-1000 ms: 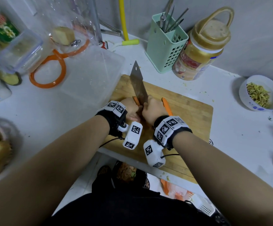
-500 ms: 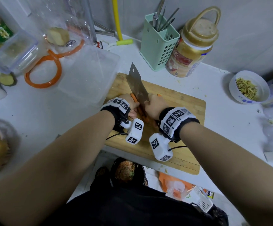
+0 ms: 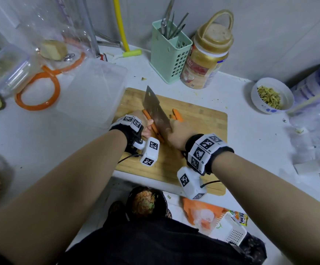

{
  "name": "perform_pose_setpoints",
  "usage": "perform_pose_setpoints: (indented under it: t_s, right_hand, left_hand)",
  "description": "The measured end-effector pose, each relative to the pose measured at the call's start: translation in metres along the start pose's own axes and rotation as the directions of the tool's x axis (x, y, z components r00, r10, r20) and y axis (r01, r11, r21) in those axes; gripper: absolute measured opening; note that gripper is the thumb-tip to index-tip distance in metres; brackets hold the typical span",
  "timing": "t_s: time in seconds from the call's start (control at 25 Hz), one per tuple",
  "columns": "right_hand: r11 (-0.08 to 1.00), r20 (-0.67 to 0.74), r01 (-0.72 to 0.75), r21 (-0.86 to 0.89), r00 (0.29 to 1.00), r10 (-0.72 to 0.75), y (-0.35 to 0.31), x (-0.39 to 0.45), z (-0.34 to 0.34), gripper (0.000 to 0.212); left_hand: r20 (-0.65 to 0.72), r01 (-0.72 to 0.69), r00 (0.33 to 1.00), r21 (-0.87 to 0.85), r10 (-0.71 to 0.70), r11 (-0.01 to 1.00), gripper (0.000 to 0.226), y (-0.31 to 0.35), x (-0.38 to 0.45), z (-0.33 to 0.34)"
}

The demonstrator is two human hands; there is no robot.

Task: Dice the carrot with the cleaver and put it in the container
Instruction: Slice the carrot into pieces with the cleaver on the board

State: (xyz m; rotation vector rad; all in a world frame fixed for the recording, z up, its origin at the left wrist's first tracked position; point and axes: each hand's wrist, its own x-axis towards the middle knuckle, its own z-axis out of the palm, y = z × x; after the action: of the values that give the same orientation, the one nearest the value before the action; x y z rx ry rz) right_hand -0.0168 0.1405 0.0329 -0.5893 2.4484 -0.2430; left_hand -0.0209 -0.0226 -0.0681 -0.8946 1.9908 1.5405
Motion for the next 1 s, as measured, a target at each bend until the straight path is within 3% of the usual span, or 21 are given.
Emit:
perform_pose_setpoints:
  t_s: [0.64, 1.0]
  right_hand:
    - [0.996, -0.066, -0.036, 0.08, 0.997, 0.041, 0.001, 0.008, 0.022, 0.033]
    - [0.991, -0.158, -0.01, 0.133, 0.987, 0.031, -0.001, 0.02, 0.035, 0.025]
  left_hand:
    - [0.01, -0.074, 0.997, 0.164, 0.073, 0.984, 0.032, 0.006, -0.003, -0.006]
    - [0.068, -0.102, 0.993, 0.084, 0.097, 0.991, 0.029, 0.002, -0.004, -0.012]
